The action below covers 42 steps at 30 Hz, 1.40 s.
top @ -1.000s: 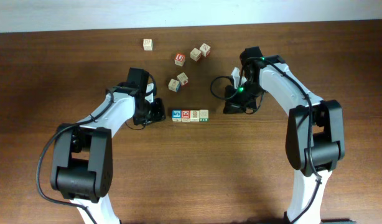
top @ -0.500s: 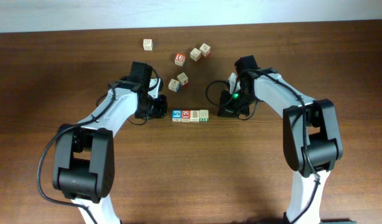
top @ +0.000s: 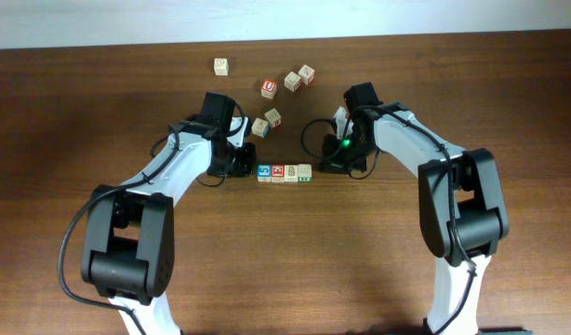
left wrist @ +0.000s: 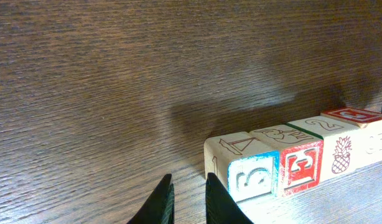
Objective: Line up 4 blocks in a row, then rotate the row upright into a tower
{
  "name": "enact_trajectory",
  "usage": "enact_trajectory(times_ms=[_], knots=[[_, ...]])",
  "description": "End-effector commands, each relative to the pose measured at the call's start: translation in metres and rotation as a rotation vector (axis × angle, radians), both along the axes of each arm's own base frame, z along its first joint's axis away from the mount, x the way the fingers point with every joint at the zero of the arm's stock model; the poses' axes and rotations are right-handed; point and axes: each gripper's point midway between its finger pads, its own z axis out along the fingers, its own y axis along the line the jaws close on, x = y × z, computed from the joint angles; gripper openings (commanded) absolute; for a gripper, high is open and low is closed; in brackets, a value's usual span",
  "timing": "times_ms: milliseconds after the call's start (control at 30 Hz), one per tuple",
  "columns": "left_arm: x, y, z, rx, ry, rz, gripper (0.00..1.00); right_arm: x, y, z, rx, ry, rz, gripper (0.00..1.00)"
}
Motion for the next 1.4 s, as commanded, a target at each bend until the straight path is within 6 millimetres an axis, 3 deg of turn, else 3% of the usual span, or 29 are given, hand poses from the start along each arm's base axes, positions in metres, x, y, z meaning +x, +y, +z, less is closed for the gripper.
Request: enact_trajectory(times_ms=[0,333,667,1167,1233,1367], knots=[[0.005,-0.002,0.000,0.009,-0.014,-0.011,0.13,-0.001,0.003,0.002,0.010,-0.003,0.003,0.04],[0.003,-0.002,-0.002,0.026,-0.005,0.009,0.14,0.008,0.007,0.004,0.022,-0.024,-0.025,0.04],[0.001,-0.003,-0.002,0.018,0.006,0.022,0.15,0.001,0.020,0.002,0.006,0.027,-0.083,0.04],[-0.003,-0.006,-0.002,0.017,0.017,0.011,0.18,0.001,0.019,0.001,-0.007,0.028,-0.091,0.04],[-0.003,-0.006,-0.002,0.017,0.017,0.011,0.16,0.001,0.019,0.001,-0.007,0.028,-0.091,0.04],[-0.002,-0.006,-0.002,0.015,0.020,0.023,0.01,0.000,0.020,0.001,-0.007,0.028,-0.089,0.04]])
